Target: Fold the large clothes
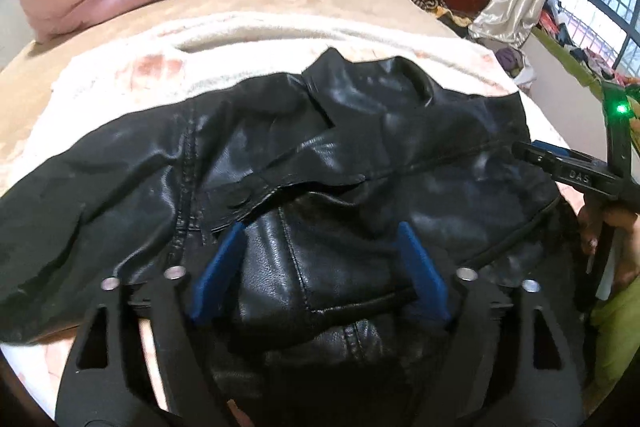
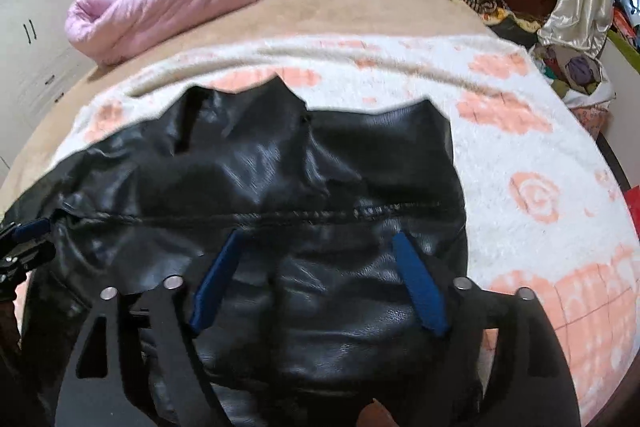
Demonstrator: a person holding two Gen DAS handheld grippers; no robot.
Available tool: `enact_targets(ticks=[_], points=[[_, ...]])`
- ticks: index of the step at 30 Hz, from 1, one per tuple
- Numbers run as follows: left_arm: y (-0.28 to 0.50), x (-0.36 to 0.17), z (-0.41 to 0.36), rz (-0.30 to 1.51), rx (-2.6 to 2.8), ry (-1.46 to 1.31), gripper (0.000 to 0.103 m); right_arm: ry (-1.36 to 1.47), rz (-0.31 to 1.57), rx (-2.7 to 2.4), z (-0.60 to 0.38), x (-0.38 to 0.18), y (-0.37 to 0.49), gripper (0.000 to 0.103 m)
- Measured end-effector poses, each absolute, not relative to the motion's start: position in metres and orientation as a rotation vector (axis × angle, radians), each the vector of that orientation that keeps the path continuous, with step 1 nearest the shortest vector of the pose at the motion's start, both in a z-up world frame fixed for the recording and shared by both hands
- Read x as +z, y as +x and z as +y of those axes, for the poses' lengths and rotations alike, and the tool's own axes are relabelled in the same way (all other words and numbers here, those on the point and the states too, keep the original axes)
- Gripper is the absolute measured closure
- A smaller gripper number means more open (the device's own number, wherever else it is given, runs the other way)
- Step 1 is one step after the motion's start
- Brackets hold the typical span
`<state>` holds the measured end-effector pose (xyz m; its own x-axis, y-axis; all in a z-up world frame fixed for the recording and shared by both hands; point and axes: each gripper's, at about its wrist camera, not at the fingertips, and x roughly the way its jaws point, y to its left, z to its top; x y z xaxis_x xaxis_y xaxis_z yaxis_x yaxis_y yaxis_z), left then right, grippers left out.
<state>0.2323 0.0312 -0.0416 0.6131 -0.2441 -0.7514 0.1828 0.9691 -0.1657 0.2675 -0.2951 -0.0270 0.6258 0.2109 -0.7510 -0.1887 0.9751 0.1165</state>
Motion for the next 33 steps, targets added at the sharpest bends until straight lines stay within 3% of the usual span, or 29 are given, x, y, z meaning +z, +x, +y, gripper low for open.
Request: enact_targets(ticks=[4, 33], points=[[0.225, -0.034, 0.034, 0.877, -0.263, -0.126, 0.009, 0.050, 0.795, 0.256, -0.293, -0.006, 0.257, 0.008], [0.187, 0.000, 0.086, 0.796, -0.015, -0.102, 0.009, -0.099, 0.694, 0.488, -0.178, 0.043, 0.193, 0.006]])
